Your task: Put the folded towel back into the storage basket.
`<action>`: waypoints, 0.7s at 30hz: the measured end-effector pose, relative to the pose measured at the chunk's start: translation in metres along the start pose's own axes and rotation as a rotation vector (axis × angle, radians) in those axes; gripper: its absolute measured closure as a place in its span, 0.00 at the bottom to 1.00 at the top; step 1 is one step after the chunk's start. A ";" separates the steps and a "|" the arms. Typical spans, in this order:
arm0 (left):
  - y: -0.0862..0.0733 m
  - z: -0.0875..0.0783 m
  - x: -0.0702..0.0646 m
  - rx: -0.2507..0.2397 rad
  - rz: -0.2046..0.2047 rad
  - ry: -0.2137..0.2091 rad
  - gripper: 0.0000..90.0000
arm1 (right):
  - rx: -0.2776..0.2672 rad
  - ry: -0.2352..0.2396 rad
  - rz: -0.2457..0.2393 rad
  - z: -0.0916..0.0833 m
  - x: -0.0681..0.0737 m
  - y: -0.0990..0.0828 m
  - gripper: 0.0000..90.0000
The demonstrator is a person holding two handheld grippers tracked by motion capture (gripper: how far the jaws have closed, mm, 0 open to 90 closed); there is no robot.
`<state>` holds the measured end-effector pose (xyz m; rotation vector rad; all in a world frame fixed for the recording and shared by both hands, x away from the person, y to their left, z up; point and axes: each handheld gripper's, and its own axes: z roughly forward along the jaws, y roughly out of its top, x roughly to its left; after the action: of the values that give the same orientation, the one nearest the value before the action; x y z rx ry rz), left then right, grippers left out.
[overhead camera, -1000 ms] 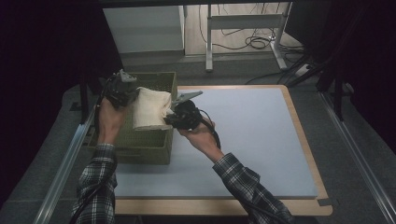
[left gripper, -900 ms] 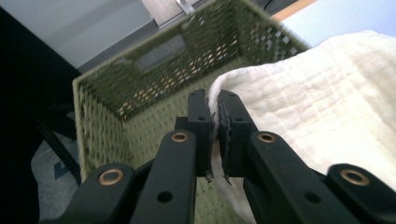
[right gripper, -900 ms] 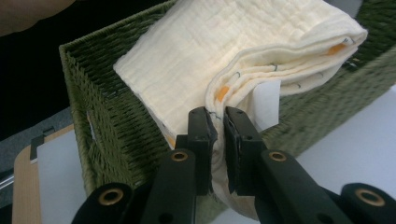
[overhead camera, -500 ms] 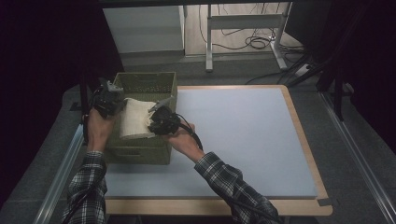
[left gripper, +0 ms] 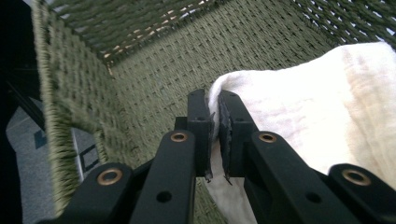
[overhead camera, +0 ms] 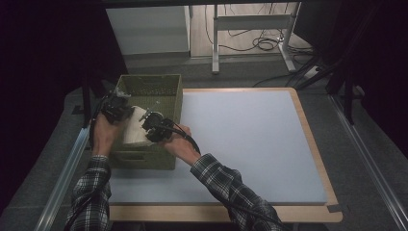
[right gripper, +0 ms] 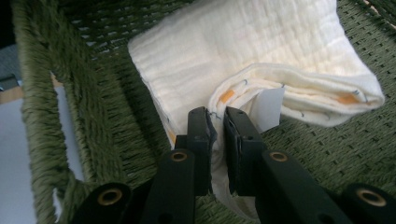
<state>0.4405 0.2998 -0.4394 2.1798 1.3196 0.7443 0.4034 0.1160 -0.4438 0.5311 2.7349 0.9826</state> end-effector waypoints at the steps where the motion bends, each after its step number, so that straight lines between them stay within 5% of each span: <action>1: 0.000 0.002 0.000 0.004 0.003 0.000 0.94 | 0.004 -0.002 -0.005 0.001 0.000 0.001 0.90; 13: -0.001 0.022 -0.001 0.082 0.006 -0.014 0.92 | 0.045 -0.013 -0.036 0.011 0.001 0.004 0.86; 18: -0.001 0.029 0.000 0.111 -0.033 0.008 0.73 | 0.002 -0.018 -0.008 0.006 -0.004 0.004 0.79; 21: -0.001 0.026 0.001 0.103 -0.041 0.012 0.70 | -0.014 -0.026 0.002 0.002 -0.009 0.004 0.76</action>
<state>0.4581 0.2978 -0.4589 2.2238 1.4342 0.6886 0.4132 0.1165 -0.4424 0.5399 2.7034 0.9873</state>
